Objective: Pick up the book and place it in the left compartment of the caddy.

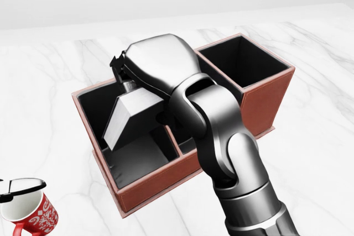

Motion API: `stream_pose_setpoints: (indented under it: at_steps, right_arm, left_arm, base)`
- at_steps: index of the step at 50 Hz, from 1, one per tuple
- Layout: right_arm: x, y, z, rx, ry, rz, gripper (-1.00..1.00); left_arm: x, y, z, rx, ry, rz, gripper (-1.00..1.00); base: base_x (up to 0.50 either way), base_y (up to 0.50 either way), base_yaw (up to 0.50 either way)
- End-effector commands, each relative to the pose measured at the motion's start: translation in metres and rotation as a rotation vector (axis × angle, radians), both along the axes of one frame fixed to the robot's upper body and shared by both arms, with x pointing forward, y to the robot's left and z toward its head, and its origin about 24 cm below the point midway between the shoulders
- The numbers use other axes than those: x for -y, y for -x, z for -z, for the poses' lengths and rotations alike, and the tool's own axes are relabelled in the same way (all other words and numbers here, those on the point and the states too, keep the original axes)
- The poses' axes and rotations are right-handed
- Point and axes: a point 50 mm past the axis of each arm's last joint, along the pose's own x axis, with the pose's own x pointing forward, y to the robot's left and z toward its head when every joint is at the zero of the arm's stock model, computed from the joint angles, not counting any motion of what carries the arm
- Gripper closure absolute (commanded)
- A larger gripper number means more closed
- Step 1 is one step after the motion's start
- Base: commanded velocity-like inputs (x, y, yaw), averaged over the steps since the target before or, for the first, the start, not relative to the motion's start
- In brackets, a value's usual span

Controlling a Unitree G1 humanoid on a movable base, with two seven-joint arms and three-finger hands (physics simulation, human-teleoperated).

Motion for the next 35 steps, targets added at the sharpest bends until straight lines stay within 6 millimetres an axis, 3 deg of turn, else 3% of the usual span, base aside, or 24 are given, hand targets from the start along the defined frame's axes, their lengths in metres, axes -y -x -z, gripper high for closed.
stream_pose_setpoints:
  at_steps: [1,20,35]
  right_arm:
    - [-0.003,-0.004,0.0,0.068,-0.051,0.022,1.0]
    - [-0.009,-0.024,0.024,0.02,-0.039,0.049,1.0]
    - [-0.013,-0.028,0.045,0.018,-0.023,0.069,1.0]
  left_arm:
    - [0.0,-0.001,0.003,-0.013,0.004,0.002,-1.0]
    - [-0.001,-0.001,0.008,-0.031,0.011,0.004,-1.0]
    - [-0.004,0.001,0.009,-0.034,0.018,-0.004,-1.0]
  base:
    - [0.0,0.0,0.0]
    - [0.0,0.0,0.0]
    - [0.0,0.0,0.0]
